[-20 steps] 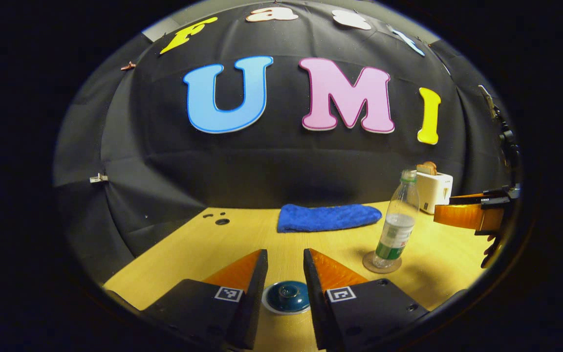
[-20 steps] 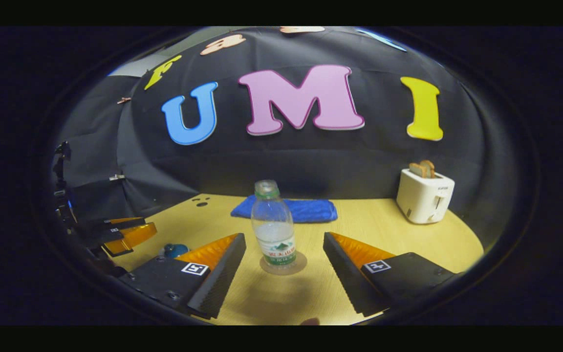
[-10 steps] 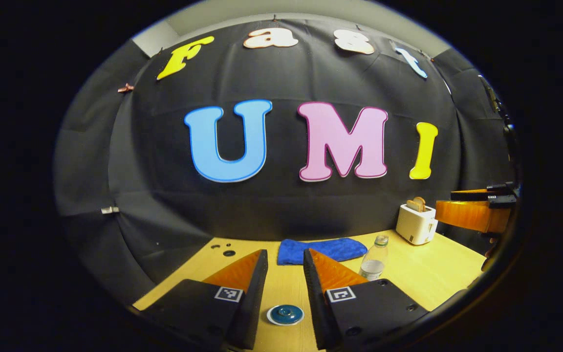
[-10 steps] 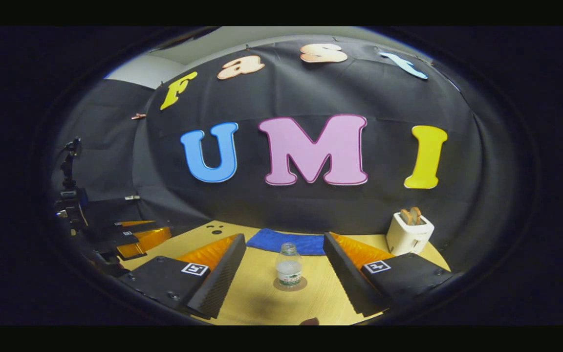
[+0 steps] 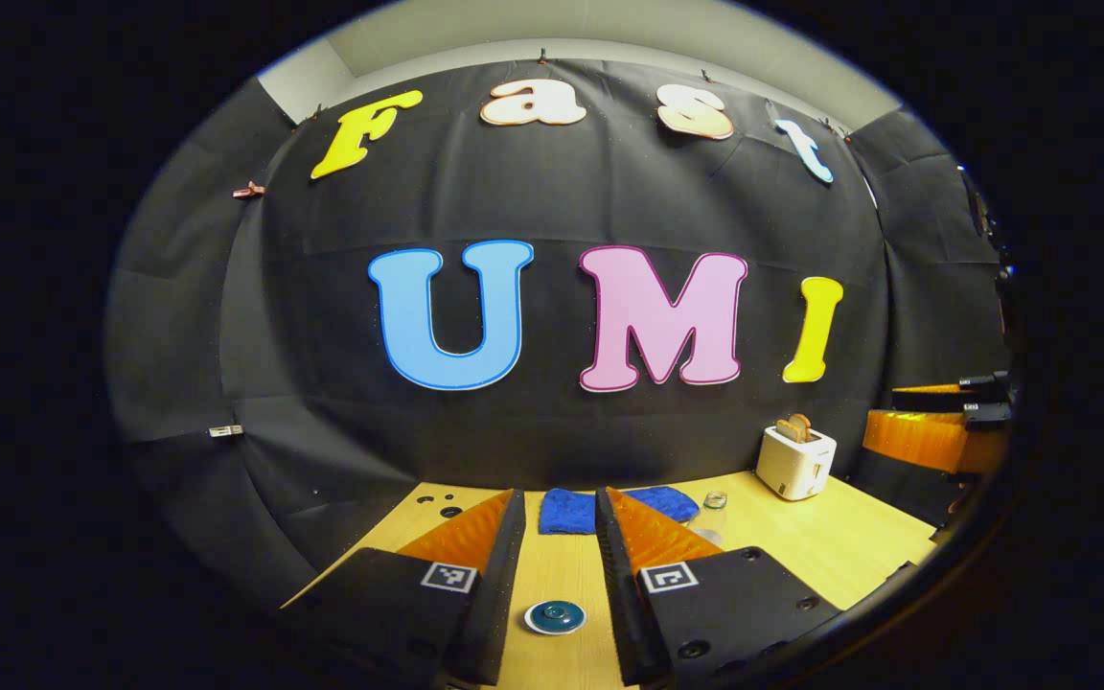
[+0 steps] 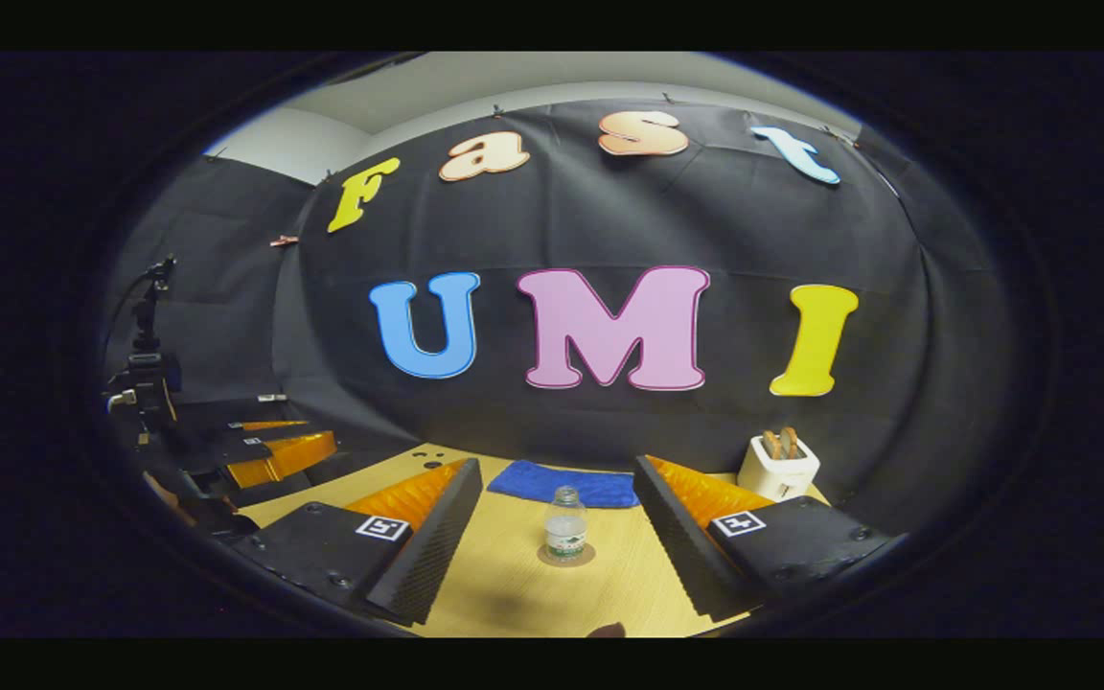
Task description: Open the teacup lid with one hand, grasp the water bottle and pour water into the teacup with the other hand; after pouring, place the water bottle on the coaster and then close the teacup lid.
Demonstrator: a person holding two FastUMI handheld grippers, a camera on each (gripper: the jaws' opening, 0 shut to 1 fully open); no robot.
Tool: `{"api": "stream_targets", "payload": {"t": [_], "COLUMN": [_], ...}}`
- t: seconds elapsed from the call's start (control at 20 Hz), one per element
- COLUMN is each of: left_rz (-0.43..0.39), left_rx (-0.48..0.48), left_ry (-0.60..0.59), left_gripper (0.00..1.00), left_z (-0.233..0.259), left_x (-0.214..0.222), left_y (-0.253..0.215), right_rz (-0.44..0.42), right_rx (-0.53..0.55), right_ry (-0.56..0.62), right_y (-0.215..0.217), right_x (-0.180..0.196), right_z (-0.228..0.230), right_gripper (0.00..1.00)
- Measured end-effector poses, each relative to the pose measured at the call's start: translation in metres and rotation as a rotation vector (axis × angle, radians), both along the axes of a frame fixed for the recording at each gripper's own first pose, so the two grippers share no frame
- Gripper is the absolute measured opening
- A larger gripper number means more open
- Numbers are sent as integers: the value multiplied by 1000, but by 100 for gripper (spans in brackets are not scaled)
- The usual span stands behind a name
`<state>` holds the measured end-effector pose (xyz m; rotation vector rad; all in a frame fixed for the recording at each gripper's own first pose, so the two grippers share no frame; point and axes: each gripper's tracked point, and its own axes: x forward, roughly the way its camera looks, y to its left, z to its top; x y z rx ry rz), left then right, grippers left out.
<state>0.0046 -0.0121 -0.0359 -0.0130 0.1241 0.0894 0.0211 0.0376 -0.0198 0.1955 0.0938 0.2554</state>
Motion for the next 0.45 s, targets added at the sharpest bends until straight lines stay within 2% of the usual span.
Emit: {"api": "stream_targets", "payload": {"t": [0.45], "left_rz": [-20], "left_rx": [28], "left_ry": [-14], "left_gripper": [48], "left_z": [10], "left_x": [-3], "left_y": [-1], "right_rz": [-21], "right_rx": [-15], "right_ry": [3], "right_y": [-7], "right_x": [-7], "right_z": [-1], "right_gripper": [99]}}
